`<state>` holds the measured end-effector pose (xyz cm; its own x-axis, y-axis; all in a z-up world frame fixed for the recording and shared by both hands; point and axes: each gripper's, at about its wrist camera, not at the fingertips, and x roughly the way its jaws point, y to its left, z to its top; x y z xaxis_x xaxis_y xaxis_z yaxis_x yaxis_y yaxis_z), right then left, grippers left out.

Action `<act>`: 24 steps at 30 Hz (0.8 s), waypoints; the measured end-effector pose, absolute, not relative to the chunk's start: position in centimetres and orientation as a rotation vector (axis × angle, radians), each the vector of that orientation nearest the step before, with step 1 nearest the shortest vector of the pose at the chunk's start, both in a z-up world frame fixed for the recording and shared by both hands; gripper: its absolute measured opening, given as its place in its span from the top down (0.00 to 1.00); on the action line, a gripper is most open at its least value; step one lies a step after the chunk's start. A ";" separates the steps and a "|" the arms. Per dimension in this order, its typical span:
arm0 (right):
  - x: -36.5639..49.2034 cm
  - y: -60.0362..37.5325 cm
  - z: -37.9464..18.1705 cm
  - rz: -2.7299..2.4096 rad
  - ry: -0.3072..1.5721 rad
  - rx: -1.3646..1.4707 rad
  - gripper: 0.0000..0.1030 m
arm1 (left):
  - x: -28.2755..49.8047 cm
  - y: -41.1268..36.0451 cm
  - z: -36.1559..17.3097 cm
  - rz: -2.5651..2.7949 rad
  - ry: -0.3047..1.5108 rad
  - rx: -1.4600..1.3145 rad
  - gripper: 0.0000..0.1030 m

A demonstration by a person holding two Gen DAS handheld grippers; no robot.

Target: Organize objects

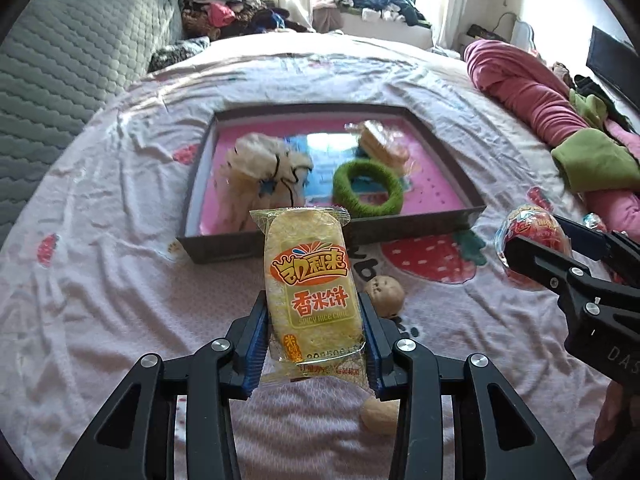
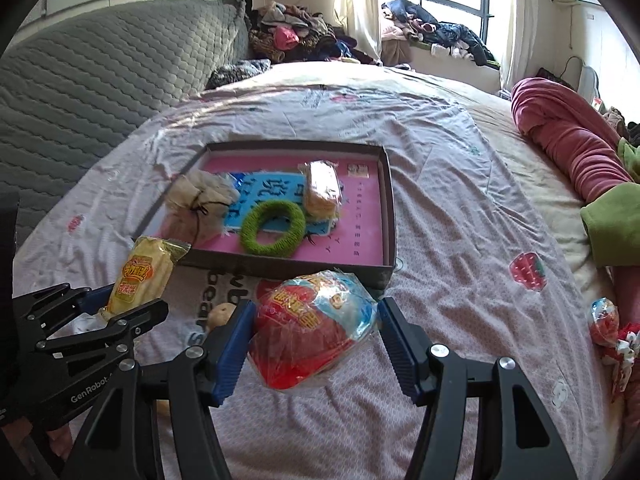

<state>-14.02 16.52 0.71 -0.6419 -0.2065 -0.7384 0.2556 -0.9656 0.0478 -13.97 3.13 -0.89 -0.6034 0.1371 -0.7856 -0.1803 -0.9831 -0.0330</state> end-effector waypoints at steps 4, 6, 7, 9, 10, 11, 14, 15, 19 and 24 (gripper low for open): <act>-12.7 16.7 2.6 -2.656 0.095 1.134 0.39 | -12.7 3.2 1.1 2.687 0.078 -1.261 0.59; -12.1 16.9 3.5 -2.664 0.091 1.118 0.39 | -11.9 3.3 2.2 2.704 0.085 -1.233 0.59; -11.8 17.0 4.0 -2.671 0.089 1.106 0.39 | -11.6 3.3 2.7 2.709 0.091 -1.223 0.59; -11.0 17.0 4.9 -2.680 0.096 1.086 0.39 | -10.9 3.3 3.8 2.721 0.083 -1.199 0.59; -10.6 17.1 5.5 -2.687 0.094 1.075 0.39 | -10.5 3.2 4.5 2.727 0.083 -1.185 0.59; -10.3 17.1 5.9 -2.688 0.094 1.068 0.39 | -10.1 3.2 5.0 2.737 0.089 -1.171 0.59; -9.4 17.0 7.3 -2.700 0.097 1.036 0.39 | -9.1 2.9 6.5 2.754 0.090 -1.140 0.59; -9.0 17.0 7.8 -2.705 0.099 1.023 0.39 | -8.8 2.8 6.8 2.757 0.088 -1.132 0.59; -7.9 16.8 9.7 -2.719 0.109 0.982 0.39 | -7.6 2.5 8.8 2.784 0.115 -1.082 0.59; -7.1 16.5 11.7 -2.730 0.115 0.934 0.39 | -6.9 1.7 10.8 2.809 0.104 -1.040 0.59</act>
<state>-7.11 16.47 11.67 -0.7620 -0.2126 -0.6117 0.2634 -0.9647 0.0071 -6.87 1.68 10.82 -0.7501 0.1110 -0.6520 -0.1588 -0.9872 0.0146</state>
